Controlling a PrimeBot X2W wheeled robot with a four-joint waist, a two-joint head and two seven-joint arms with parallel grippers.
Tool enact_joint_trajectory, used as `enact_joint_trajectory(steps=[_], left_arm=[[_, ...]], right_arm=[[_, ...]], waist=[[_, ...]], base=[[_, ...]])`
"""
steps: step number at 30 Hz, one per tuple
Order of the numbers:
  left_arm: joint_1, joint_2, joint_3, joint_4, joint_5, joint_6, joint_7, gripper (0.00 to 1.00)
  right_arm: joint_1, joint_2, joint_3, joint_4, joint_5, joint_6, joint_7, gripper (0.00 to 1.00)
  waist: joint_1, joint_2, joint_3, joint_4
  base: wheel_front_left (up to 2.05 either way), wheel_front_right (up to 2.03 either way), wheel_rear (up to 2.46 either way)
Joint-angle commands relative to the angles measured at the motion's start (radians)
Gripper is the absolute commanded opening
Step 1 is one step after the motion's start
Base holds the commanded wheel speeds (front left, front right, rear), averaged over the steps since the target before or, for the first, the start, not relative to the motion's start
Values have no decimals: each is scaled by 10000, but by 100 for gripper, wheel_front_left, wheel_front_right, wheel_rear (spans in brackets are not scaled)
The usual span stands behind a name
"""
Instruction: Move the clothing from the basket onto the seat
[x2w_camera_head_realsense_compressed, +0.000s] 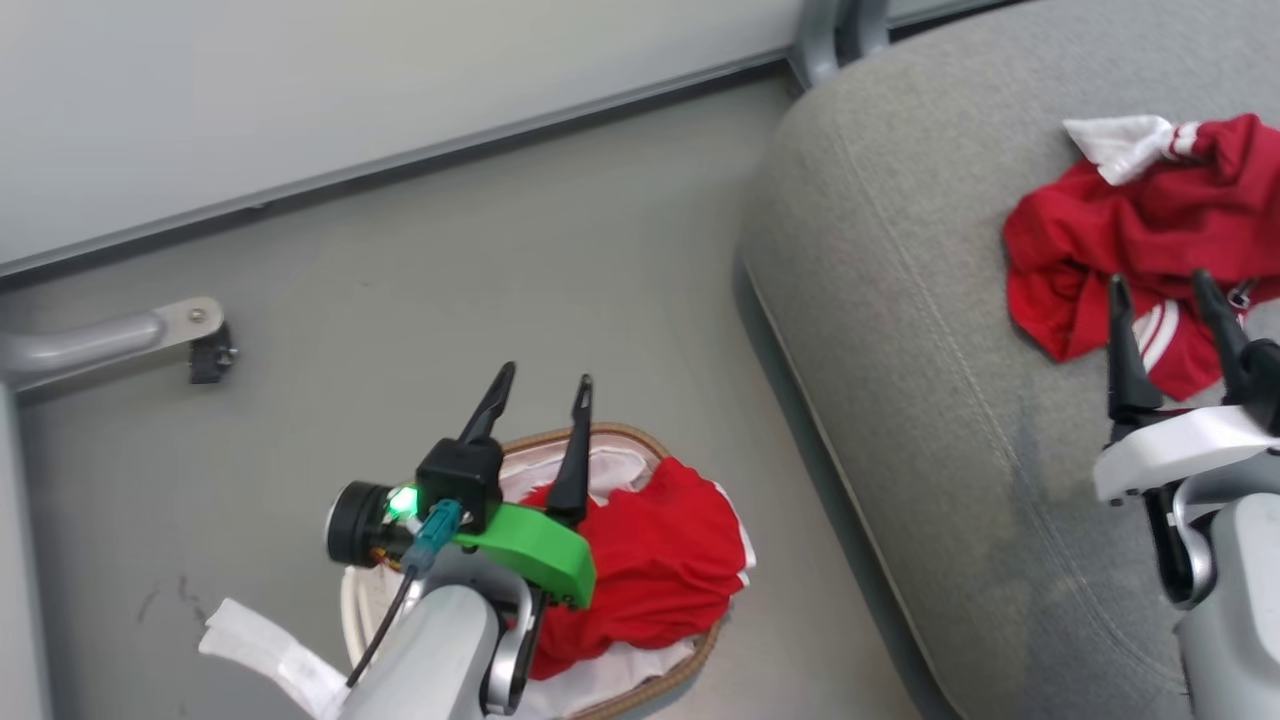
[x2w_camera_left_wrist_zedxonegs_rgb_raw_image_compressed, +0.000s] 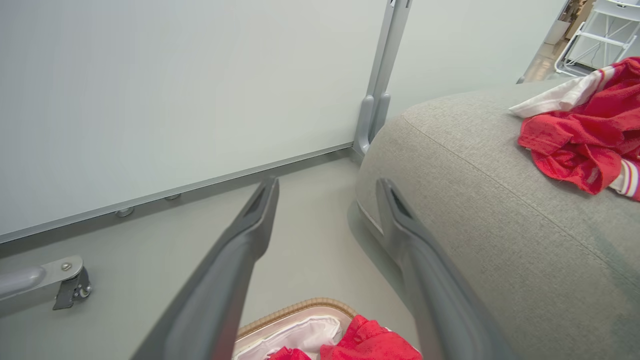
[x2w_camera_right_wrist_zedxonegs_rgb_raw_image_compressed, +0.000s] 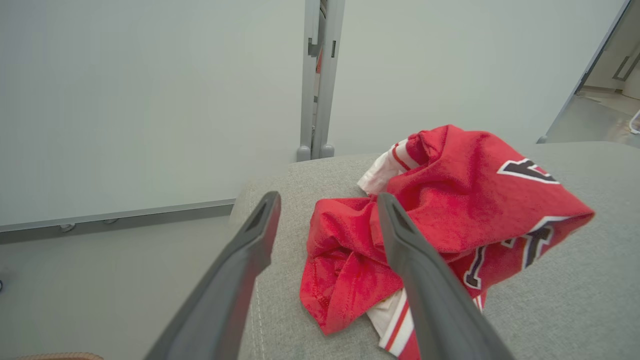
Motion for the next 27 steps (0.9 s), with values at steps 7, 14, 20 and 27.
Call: enact_joint_trajectory(steps=[7, 14, 20, 27], left_arm=[[770, 40, 1126, -7, 416, 286, 6, 100], [1492, 37, 2319, 2, 767, 297, 5, 100], [2061, 37, 2852, -65, 891, 331, 5, 100], [2837, 37, 3298, -475, 782, 436, 5, 100]], right_arm=[[425, 331, 455, -203, 139, -14, -3, 100], [736, 687, 695, -281, -165, -14, -3, 100], [1120, 887, 784, -177, -197, -14, -3, 100], [1757, 1096, 897, -190, -94, -14, -2, 100]], waist=[[0, 0, -1028, 1382], [0, 0, -1404, 1861], [0, 0, -1696, 1944], [0, 0, -2085, 1872]], base=[[0, 0, 0], [0, 0, 0], [0, 0, 0], [0, 0, 0]])
